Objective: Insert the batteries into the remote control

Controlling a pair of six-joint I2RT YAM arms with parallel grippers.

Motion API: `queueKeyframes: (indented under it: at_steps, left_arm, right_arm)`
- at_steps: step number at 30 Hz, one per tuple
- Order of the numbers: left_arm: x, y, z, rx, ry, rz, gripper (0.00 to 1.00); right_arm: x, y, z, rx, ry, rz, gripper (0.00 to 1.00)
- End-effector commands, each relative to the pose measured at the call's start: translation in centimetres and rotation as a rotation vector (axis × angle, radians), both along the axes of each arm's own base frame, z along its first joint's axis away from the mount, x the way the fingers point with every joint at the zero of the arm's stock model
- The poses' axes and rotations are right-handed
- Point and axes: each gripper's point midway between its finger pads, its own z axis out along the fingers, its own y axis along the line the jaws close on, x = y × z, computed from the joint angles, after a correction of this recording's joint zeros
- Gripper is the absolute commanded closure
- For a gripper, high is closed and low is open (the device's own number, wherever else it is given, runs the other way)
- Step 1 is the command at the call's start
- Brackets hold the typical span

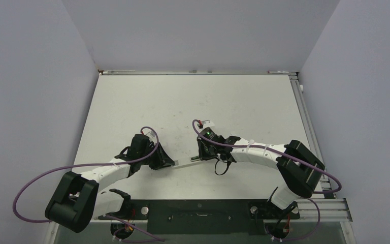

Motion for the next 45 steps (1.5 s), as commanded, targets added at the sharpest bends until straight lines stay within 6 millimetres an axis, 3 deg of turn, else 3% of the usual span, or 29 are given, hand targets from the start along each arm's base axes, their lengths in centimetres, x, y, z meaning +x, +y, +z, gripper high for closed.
queueKeyframes:
  at_steps: [1,45]
  left_arm:
    - [0.8,-0.9,1.4,-0.042,-0.058,-0.022,0.75]
    - [0.8,-0.9,1.4,-0.041,-0.059,-0.022,0.75]
  right_arm:
    - [1.5,1.7,2.6,0.068,-0.068,-0.010,0.79]
    - [0.1,2.9,1.1,0.077,-0.013,0.027,0.91]
